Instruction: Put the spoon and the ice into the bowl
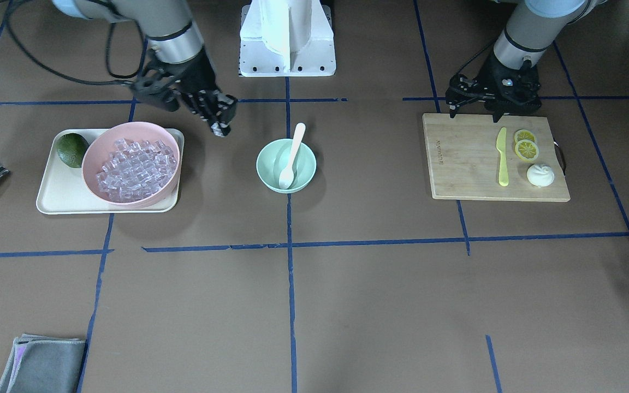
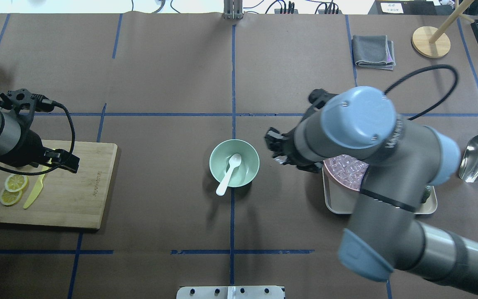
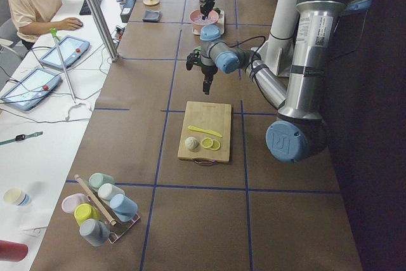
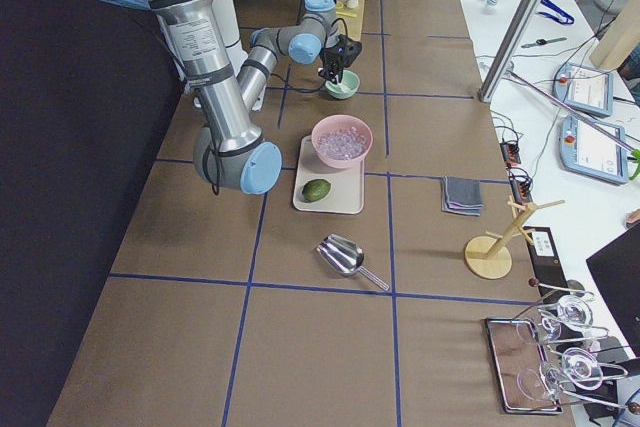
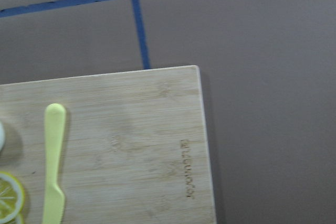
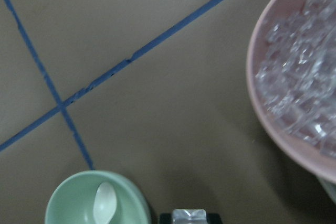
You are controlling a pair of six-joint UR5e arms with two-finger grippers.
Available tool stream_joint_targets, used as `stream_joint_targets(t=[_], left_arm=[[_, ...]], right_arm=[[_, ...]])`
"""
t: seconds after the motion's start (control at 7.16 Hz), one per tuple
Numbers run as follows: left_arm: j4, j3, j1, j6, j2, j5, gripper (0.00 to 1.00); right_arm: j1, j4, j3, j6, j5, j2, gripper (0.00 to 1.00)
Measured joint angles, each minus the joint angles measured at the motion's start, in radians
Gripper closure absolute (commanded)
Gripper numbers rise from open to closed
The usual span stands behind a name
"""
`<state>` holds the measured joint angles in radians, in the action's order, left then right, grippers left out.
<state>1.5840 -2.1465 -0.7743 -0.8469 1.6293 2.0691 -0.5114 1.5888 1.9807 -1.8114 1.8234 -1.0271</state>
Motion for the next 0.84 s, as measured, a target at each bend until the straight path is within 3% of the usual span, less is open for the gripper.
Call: stream_joint_targets(t=[0.42,0.56,0.7,0.84], left_arm=[[0.000,0.000,-0.003,-0.002,-0.007,0.000,0.00],[0.000,-0.001,-0.003,-0.004,-0.008,0.000,0.00],[0.000,-0.003,-0.003,-0.008,-0.007,0.000,0.00],[-0.001,-0.007,-0.003,-0.010,-0.007,0.000,0.00]], right_arm=[[0.036,-0.001,-0.164,-0.022,-0.001,0.141,0.95],[0.040,-0.036,-0.204,-0.023,-0.002,0.150,0.60],[0.045,-0.069,-0.237,-0.024,-0.002,0.154,0.01],[0.048,-0.083,-0.251,-0.024,-0.003,0.156,0.01]])
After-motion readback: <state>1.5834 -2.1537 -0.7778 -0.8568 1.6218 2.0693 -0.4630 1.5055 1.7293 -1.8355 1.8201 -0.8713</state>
